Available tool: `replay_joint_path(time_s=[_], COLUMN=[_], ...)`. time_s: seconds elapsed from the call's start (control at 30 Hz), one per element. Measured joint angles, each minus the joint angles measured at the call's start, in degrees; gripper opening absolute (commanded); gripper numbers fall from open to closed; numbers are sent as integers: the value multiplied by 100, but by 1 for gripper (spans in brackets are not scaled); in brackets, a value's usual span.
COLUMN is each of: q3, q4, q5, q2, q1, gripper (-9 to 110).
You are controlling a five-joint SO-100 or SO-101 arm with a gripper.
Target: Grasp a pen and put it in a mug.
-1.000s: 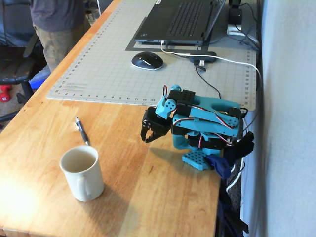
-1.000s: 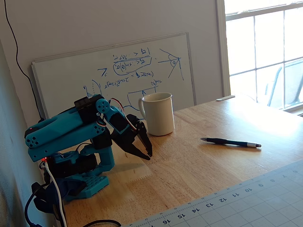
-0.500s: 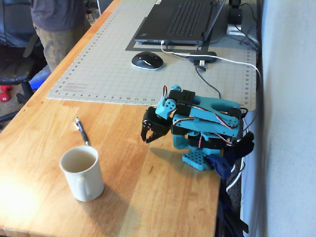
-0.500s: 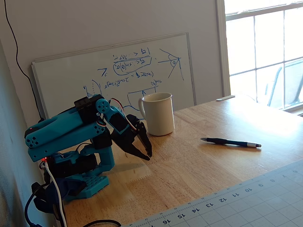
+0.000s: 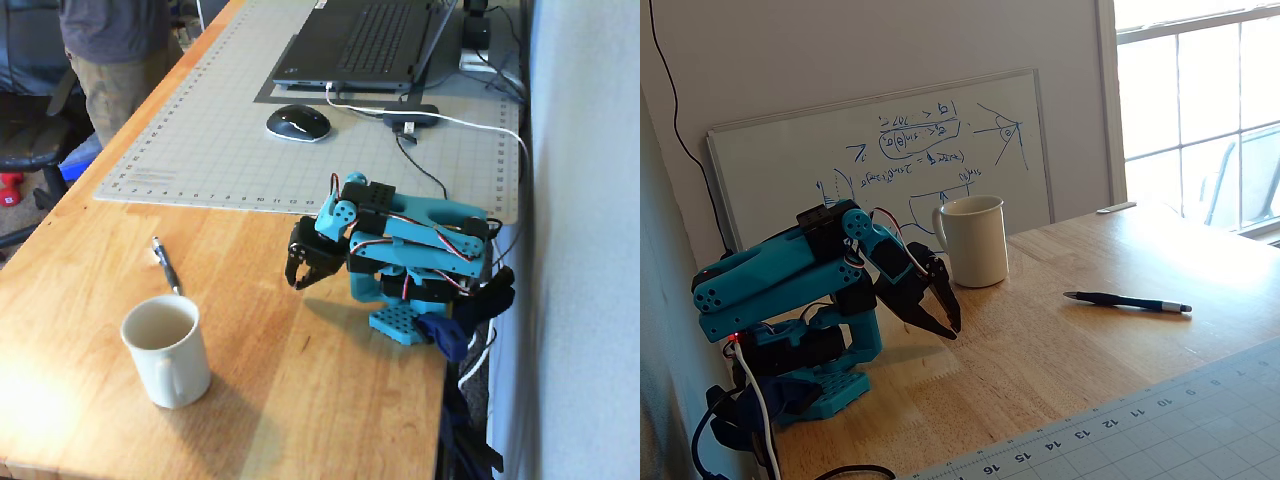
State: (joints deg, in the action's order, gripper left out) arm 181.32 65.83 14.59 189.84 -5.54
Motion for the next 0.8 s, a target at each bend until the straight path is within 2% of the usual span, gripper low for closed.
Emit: replay_joint_path(time_s=[0.27, 0.53, 0.8], q3=[-747, -1758, -2628], q4=[-861, -1951, -3041], q5=[0, -624, -809], q2=[-1485, -3199, -4860], q1=[0, 0, 193], gripper=[1, 1, 1])
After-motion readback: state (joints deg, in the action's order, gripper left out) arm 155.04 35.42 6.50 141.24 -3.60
